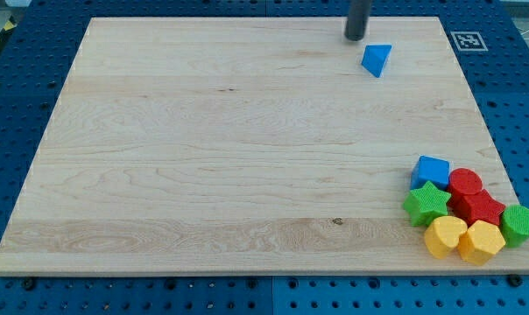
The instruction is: Push blue triangle to the green star
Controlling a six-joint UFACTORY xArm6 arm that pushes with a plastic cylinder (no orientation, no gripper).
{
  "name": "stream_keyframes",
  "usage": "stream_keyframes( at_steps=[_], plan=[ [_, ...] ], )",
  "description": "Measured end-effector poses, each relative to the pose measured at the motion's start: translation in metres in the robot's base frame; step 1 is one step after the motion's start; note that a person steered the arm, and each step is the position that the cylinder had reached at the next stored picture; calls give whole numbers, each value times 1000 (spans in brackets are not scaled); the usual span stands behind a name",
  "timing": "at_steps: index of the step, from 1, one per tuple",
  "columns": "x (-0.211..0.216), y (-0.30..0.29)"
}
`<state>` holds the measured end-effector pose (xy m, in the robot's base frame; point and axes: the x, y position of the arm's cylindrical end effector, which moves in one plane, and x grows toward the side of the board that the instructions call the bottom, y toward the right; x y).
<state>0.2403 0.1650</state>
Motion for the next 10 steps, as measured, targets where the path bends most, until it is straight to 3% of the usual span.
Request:
stream_keyframes(
  at_steps=[2,7,8,10],
  plan=[
    [10,33],
    [147,11],
    [149,23],
    [72,59]
  ],
)
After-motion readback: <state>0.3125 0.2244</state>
